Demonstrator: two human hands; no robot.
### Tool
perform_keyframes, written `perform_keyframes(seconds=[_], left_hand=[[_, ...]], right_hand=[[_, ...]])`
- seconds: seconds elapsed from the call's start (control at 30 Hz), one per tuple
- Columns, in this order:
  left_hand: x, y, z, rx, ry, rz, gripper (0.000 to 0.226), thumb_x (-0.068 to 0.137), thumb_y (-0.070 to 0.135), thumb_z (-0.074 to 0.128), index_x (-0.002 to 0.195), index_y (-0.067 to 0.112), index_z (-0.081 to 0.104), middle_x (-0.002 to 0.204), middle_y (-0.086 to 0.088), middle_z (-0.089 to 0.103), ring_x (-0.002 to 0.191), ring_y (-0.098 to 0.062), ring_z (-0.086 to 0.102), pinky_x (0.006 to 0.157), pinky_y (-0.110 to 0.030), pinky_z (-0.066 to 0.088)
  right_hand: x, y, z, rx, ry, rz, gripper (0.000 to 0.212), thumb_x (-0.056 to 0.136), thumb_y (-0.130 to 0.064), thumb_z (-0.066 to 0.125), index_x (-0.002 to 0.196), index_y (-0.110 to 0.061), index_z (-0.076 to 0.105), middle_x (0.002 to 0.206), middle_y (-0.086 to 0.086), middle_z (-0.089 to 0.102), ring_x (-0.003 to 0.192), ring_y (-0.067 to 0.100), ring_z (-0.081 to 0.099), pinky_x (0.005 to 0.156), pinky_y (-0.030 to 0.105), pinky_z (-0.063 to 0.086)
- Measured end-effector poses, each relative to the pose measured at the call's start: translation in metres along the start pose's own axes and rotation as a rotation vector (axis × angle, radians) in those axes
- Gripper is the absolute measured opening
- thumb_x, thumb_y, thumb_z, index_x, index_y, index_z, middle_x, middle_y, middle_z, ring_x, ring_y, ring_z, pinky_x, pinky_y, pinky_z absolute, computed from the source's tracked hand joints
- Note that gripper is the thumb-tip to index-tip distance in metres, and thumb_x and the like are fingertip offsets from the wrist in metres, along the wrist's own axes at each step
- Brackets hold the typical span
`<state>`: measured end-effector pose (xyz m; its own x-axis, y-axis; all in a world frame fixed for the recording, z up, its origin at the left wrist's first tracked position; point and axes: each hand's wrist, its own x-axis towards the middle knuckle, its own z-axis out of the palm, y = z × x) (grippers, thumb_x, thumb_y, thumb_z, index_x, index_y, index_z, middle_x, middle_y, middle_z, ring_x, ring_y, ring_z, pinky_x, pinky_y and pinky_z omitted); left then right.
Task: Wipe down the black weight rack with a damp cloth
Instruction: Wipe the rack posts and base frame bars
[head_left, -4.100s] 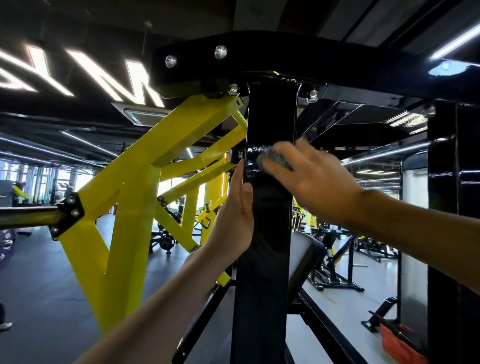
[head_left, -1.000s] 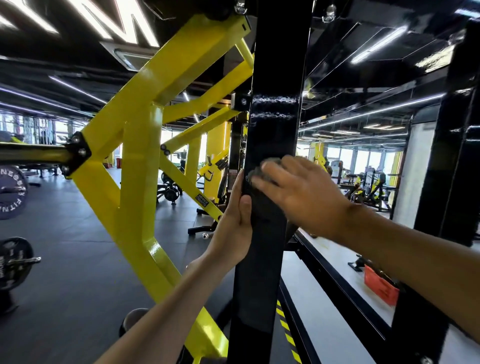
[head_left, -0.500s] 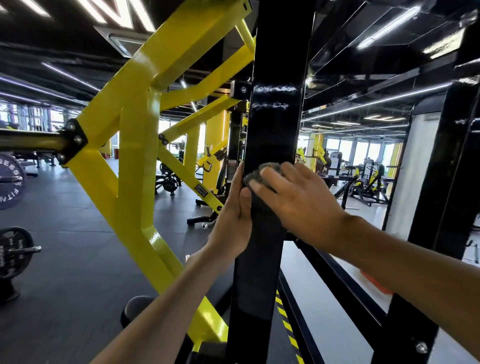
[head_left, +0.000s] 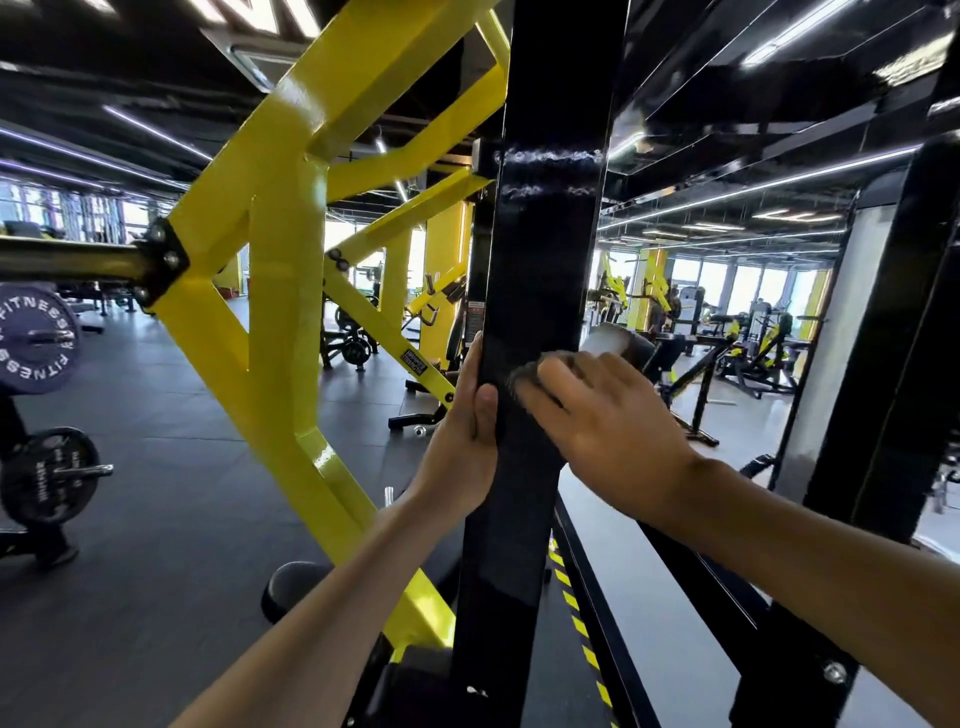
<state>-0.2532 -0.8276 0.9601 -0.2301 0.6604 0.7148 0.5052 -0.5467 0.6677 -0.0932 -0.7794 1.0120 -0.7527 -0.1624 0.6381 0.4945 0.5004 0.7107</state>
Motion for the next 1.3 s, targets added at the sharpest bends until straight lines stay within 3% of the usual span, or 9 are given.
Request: perform_keyframes(seconds=[0.27,0.37,0.5,0.63,0.77,0.9,1.03,1.17,1.3], left_hand=[[-0.003,0.013,-0.006,0.018,-0.087,-0.120,0.052,0.108,0.024,0.027,0.156,0.029,0.007,0.123,0.029,0.045,0.094,0.031,0.050,0.072,0.002,0.040],[-0.006,0.002,-0.011,0.010,-0.163,-0.104,0.059,0.107,0.026,0.029,0.157,0.028,-0.003,0.138,0.033,0.029,0.109,0.036,0.037,0.086,0.003,0.034],[-0.005,-0.016,-0.019,0.070,-0.266,-0.043,0.069,0.106,0.018,0.037,0.155,0.024,-0.011,0.150,0.027,0.019,0.120,0.031,0.032,0.097,0.001,0.029],[-0.007,-0.029,-0.021,-0.015,-0.311,0.006,0.080,0.104,0.011,0.046,0.150,0.044,-0.010,0.154,0.024,0.028,0.130,0.018,0.035,0.108,-0.013,0.035],[-0.006,-0.036,-0.019,-0.168,-0.379,0.068,0.083,0.097,0.032,0.047,0.158,0.034,-0.009,0.166,0.000,0.011,0.151,-0.017,0.020,0.119,-0.051,0.029],[-0.004,-0.046,-0.020,-0.093,-0.387,0.090,0.082,0.098,0.033,0.043,0.154,0.035,-0.017,0.160,0.015,0.006,0.148,0.000,0.015,0.121,-0.033,0.024],[-0.006,-0.047,-0.017,-0.145,-0.360,0.089,0.082,0.094,0.028,0.045,0.148,0.050,-0.013,0.164,0.006,0.013,0.148,-0.017,0.026,0.121,-0.043,0.029],[-0.010,-0.052,-0.017,-0.131,-0.361,0.107,0.083,0.094,0.027,0.045,0.146,0.055,-0.013,0.166,0.002,0.013,0.151,-0.017,0.022,0.121,-0.047,0.028],[-0.017,-0.055,-0.016,-0.137,-0.385,0.101,0.083,0.099,0.023,0.046,0.147,0.055,-0.014,0.165,0.006,0.013,0.148,-0.021,0.030,0.119,-0.041,0.033]], right_hand=[[0.002,-0.003,0.005,0.033,0.109,0.112,0.033,0.092,0.000,0.044,0.117,-0.004,0.065,0.103,0.014,0.058,0.078,0.030,0.058,0.069,0.040,0.049],[0.006,0.001,0.000,0.025,0.085,0.021,0.035,0.090,0.002,0.045,0.118,-0.004,0.064,0.103,0.014,0.059,0.076,0.031,0.058,0.067,0.040,0.050],[0.026,-0.007,0.001,0.018,0.114,0.256,0.037,0.087,0.001,0.050,0.121,-0.005,0.063,0.103,0.015,0.058,0.078,0.031,0.057,0.070,0.041,0.048],[0.021,-0.019,-0.001,-0.011,-0.008,-0.031,0.034,0.091,-0.004,0.047,0.120,-0.008,0.064,0.105,0.011,0.059,0.082,0.029,0.058,0.070,0.040,0.048],[0.027,-0.016,0.001,-0.035,0.075,0.366,0.034,0.087,-0.002,0.062,0.120,-0.009,0.066,0.106,0.014,0.063,0.083,0.032,0.061,0.073,0.040,0.051],[0.016,-0.026,-0.002,-0.060,-0.087,0.061,0.031,0.087,-0.003,0.061,0.117,-0.009,0.067,0.103,0.014,0.064,0.084,0.032,0.062,0.070,0.040,0.053],[0.009,-0.028,-0.005,-0.012,0.016,0.377,0.027,0.087,0.000,0.060,0.112,-0.003,0.069,0.102,0.020,0.065,0.083,0.036,0.062,0.069,0.044,0.054],[-0.014,-0.039,-0.001,0.003,-0.176,0.099,0.031,0.084,0.000,0.066,0.115,-0.007,0.069,0.108,0.018,0.065,0.086,0.035,0.064,0.072,0.044,0.054],[-0.016,-0.046,-0.002,0.055,-0.074,0.373,0.027,0.086,0.001,0.059,0.112,-0.002,0.068,0.102,0.020,0.064,0.084,0.036,0.063,0.069,0.047,0.055]])
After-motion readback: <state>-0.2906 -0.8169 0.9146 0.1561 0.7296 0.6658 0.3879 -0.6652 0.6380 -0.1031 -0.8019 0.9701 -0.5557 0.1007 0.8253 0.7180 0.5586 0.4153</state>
